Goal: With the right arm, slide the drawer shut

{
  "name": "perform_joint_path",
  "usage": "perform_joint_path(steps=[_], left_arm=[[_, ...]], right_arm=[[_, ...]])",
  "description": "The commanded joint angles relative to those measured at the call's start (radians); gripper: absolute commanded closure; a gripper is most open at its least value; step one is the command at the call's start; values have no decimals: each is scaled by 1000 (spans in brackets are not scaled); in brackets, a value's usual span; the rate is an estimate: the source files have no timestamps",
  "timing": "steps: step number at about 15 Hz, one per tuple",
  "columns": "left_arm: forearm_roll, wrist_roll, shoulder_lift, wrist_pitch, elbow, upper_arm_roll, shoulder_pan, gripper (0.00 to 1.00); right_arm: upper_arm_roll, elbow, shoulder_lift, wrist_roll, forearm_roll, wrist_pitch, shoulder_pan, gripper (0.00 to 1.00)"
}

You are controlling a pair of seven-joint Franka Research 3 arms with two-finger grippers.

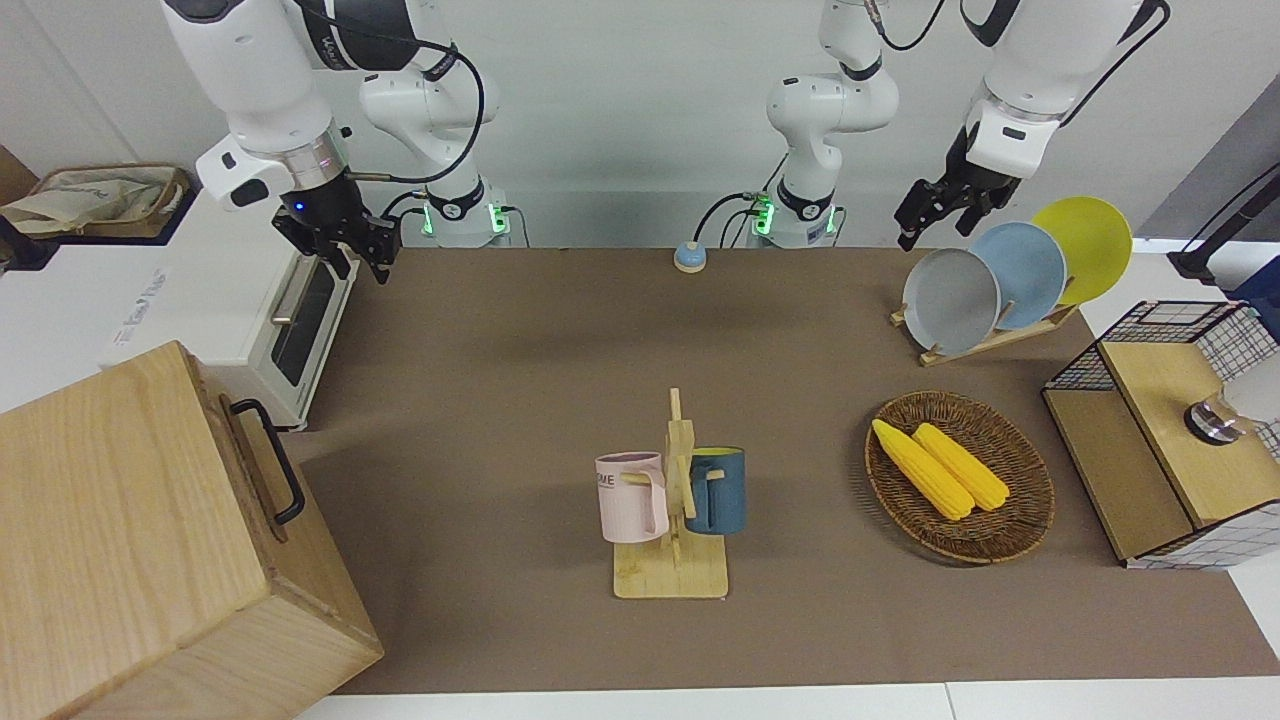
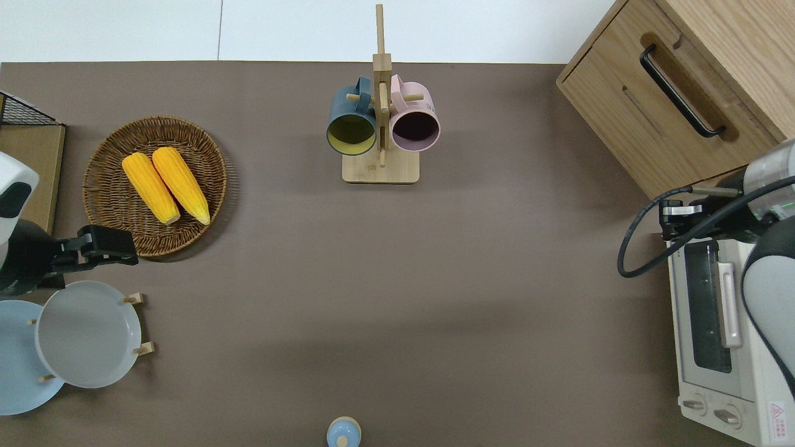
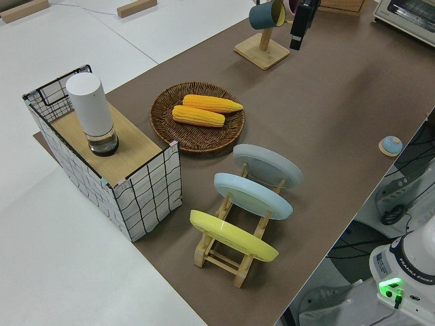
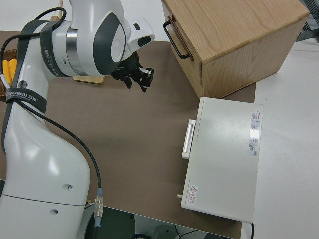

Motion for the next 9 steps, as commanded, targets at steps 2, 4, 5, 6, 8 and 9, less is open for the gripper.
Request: perform_joint_path(steps=[2,4,5,6,8,9], left_arm=[[-1,7,-8,-15,4,4,0,7],[-1,7,-8,-17,4,4,0,7],[-1,7,-8,-17,4,4,0,7],[-1,7,-8,-15,4,4,0,7],[-1,7,-8,-15,4,4,0,7],[-1,7,-8,-15,4,4,0,7]], right_arm=[[-5,59,5,-20,30,-35,-5,19],[-4,83,12,-33,30,-40,-2,17],[-2,87,12,-35,32,-40,1,17],[1,87,11,-36,32,-40,7,17],[6,87,12,-67,27,-40,10,17],[7,87,12,-72,26,-40,12,17]])
